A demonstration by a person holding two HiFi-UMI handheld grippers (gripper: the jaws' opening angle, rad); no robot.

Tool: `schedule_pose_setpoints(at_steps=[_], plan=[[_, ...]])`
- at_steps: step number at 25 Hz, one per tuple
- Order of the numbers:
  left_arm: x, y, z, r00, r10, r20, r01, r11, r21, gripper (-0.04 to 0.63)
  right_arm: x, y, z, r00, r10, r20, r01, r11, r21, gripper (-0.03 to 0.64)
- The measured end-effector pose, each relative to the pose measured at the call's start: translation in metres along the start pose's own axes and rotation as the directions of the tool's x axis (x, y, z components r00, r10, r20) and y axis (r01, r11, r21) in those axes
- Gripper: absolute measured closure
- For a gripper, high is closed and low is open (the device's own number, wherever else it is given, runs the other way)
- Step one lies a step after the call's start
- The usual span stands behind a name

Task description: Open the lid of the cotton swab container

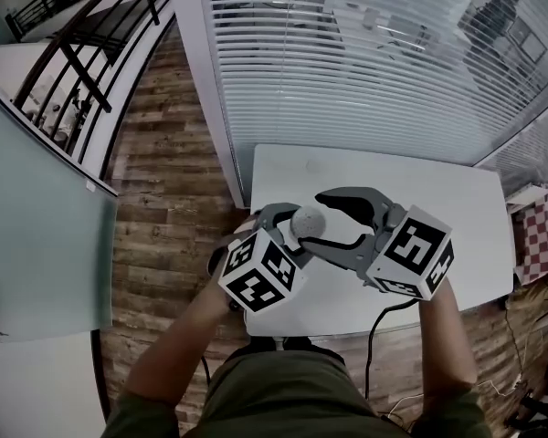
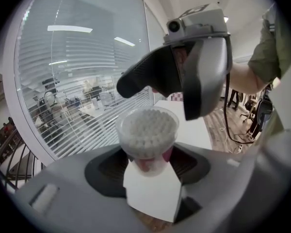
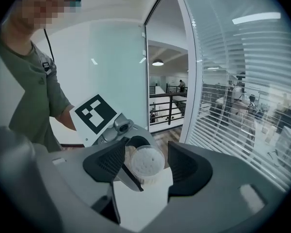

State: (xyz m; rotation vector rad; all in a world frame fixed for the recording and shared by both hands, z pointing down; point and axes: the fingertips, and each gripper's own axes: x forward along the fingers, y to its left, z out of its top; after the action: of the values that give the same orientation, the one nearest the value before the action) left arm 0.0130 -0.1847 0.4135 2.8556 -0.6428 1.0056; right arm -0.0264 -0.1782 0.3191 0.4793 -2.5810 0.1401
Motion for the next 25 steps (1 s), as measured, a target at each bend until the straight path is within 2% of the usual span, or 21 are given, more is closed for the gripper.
schedule_pose_setpoints(at_steps=[9, 15, 25], plan=[[0.0, 0.0, -0.005, 1.0, 0.006, -0.017, -0.006, 1.0, 0.018, 0.327, 0.024, 0.005, -0.015, 0.989, 0.049, -0.139, -0.053, 0.998, -0.023, 0.341], [0.0, 0.003, -0.01, 0.999, 0.01, -0.032, -0.009, 1.0, 0.021, 0.327, 0.037, 0.004, -0.025, 0.974, 0.037, -0.223, -0.049, 0.998, -0.051, 0.339], [0.001, 0.005, -0.018, 0.999, 0.008, -0.045, -0.007, 0.999, 0.04, 0.327, 0.048, 0.002, -0.034, 0.95, 0.015, -0.311, -0.026, 0.999, -0.031, 0.341]])
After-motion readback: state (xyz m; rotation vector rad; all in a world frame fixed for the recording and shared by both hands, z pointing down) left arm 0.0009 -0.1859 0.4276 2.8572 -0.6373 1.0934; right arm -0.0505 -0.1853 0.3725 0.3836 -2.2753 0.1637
